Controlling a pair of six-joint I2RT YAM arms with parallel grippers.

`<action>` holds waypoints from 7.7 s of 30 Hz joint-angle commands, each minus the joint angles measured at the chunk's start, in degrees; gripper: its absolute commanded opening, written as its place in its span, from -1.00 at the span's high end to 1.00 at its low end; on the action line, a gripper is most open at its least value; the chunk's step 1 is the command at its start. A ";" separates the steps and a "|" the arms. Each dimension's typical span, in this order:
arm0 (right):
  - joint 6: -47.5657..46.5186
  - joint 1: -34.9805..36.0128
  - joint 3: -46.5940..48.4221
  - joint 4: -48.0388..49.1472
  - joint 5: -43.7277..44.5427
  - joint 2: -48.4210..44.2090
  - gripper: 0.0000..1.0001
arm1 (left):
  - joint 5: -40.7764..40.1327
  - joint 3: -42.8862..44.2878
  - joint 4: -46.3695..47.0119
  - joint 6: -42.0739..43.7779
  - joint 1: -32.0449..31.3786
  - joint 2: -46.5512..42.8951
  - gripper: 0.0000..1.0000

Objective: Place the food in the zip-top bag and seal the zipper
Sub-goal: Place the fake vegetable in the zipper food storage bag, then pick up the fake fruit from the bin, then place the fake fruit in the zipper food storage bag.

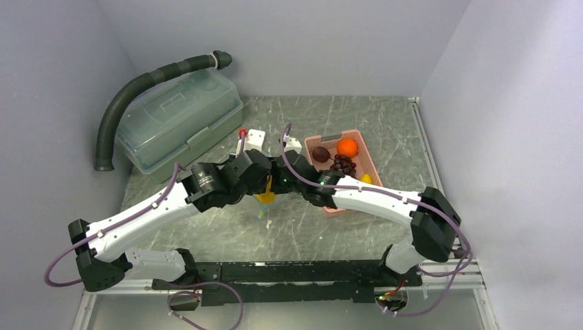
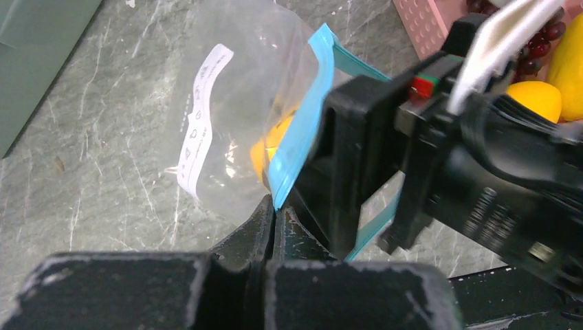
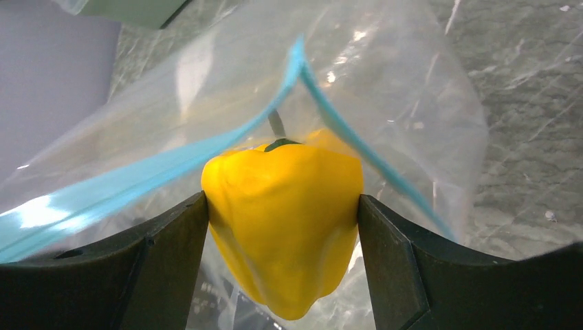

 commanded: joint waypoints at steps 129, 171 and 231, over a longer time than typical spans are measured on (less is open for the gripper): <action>-6.21 -38.30 -13.89 -24.96 15.16 -15.76 0.22 | 2.57 -1.58 0.95 1.19 3.06 -3.11 0.99; -0.72 -25.47 -19.88 10.46 -42.44 -33.57 0.36 | 4.57 -1.01 1.92 0.98 3.50 -2.31 1.00; 27.59 -6.31 -4.86 11.84 -21.95 0.16 0.39 | 14.27 -3.43 7.32 0.94 3.76 -4.81 1.00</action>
